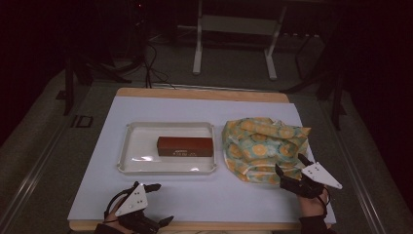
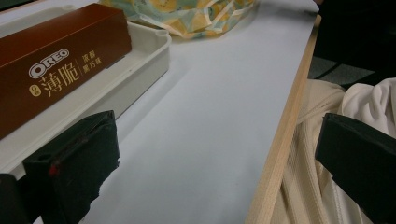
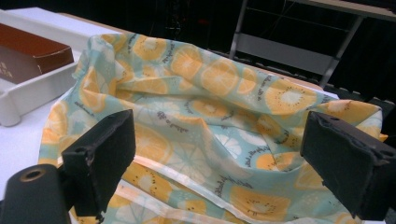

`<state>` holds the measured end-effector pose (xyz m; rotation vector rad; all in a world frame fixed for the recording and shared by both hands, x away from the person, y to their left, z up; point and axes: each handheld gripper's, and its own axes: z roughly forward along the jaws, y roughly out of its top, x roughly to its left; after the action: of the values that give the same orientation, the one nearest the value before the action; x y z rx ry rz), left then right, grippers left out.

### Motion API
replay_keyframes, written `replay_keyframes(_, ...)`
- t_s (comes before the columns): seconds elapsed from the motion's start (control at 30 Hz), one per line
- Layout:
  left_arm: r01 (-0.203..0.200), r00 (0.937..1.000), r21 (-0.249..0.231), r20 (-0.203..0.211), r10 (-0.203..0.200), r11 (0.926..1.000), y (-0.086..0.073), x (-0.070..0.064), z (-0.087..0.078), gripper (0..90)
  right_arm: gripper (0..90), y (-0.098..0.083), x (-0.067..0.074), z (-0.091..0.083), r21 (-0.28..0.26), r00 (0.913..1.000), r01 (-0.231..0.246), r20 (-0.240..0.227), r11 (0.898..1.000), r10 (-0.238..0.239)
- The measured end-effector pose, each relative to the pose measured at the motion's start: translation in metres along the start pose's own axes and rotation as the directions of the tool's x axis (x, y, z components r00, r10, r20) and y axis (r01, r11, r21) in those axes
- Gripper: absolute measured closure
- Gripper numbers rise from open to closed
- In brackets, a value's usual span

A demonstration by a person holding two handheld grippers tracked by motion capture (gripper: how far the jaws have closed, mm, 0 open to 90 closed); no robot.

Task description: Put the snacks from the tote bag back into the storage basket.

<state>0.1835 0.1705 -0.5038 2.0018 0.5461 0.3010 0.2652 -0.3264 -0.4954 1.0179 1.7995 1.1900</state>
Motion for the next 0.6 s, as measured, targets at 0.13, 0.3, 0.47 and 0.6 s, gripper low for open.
replay_keyframes(0.13,0.002,1.0000,-0.003,-0.001,-0.002,1.0000,-0.0001,0.0000,-0.0002,0.0,10.5,-0.0004,-0.0005,0.0000,-0.006,1.0000,0.000,0.002,1.000,0.000)
replay_keyframes(0.3,0.003,1.0000,-0.003,0.001,-0.003,1.0000,0.0000,0.0002,0.0000,0.0,10.5,-0.0017,0.0008,0.0030,0.007,1.0000,0.002,-0.009,1.000,-0.002)
replay_keyframes(0.47,0.003,1.0000,-0.003,0.001,-0.003,1.0000,0.0000,0.0002,-0.0001,0.0,10.5,-0.0010,0.0004,0.0026,-0.005,1.0000,0.006,-0.006,1.000,-0.006)
replay_keyframes(0.6,0.004,1.0000,-0.004,0.001,-0.004,1.0000,0.0001,0.0004,0.0000,0.0,10.5,-0.0003,0.0004,0.0015,-0.019,0.9999,0.011,0.001,1.000,-0.011)
